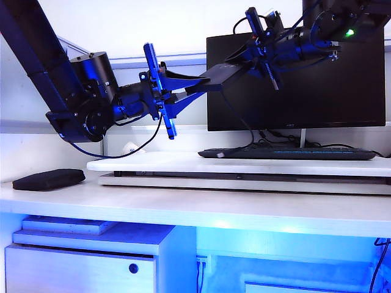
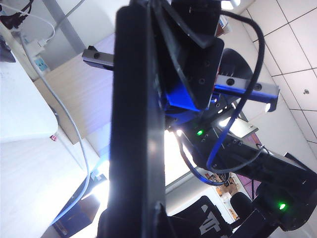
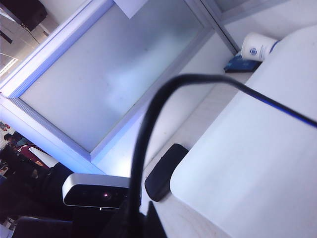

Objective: Unplug the data cable of the portable hard drive.

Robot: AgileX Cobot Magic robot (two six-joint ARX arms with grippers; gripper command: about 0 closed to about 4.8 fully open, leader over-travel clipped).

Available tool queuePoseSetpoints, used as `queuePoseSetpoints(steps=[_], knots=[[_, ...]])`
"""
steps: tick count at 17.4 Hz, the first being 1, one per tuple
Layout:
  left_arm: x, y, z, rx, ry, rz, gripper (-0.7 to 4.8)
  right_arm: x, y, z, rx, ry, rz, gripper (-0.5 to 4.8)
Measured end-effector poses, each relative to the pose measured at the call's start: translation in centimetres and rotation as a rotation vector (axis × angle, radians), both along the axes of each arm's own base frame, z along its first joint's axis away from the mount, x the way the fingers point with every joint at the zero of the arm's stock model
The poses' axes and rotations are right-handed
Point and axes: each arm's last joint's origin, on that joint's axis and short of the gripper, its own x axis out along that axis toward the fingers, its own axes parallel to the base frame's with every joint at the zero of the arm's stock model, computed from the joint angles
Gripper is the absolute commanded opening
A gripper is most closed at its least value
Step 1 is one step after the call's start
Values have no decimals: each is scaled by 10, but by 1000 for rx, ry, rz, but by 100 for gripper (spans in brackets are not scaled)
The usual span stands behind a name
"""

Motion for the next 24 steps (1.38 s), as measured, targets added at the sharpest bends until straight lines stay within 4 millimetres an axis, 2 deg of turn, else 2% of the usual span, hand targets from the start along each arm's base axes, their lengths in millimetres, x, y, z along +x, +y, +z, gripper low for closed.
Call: queuePoseSetpoints(steps=[4,10,11,12,13,14,16,17,18,20,24], knots=[[0,-3,2,-4,11,-5,-6,3,-12,1,5,-6,-41,-6],[-1,-12,2,-10,57,2,-6,9,-40,-1,27,33,-79,-6],[-4,-5,-1,36,-14,-67,-6,18,-77,13,44,-33,-306,-6],[-2,0,-1,34,-16,-55,-6,19,-109,23,59,-84,-448,-6],[0,4,0,34,-18,-45,-6,18,-119,28,65,-105,-493,-6],[0,4,0,34,-18,-45,-6,20,-113,32,68,-114,-487,-6],[-5,-8,0,39,-12,-80,-6,21,-100,41,67,-132,-431,-6],[-7,-12,-1,43,-14,-95,-6,21,-108,43,69,-138,-453,-6],[-6,-9,0,42,-14,-87,-6,21,-126,44,72,-131,-491,-6],[0,4,0,35,-12,-47,-6,21,-137,43,88,-118,-525,-6],[-5,-8,0,35,-16,-75,-6,22,-123,41,65,-116,-495,-6]])
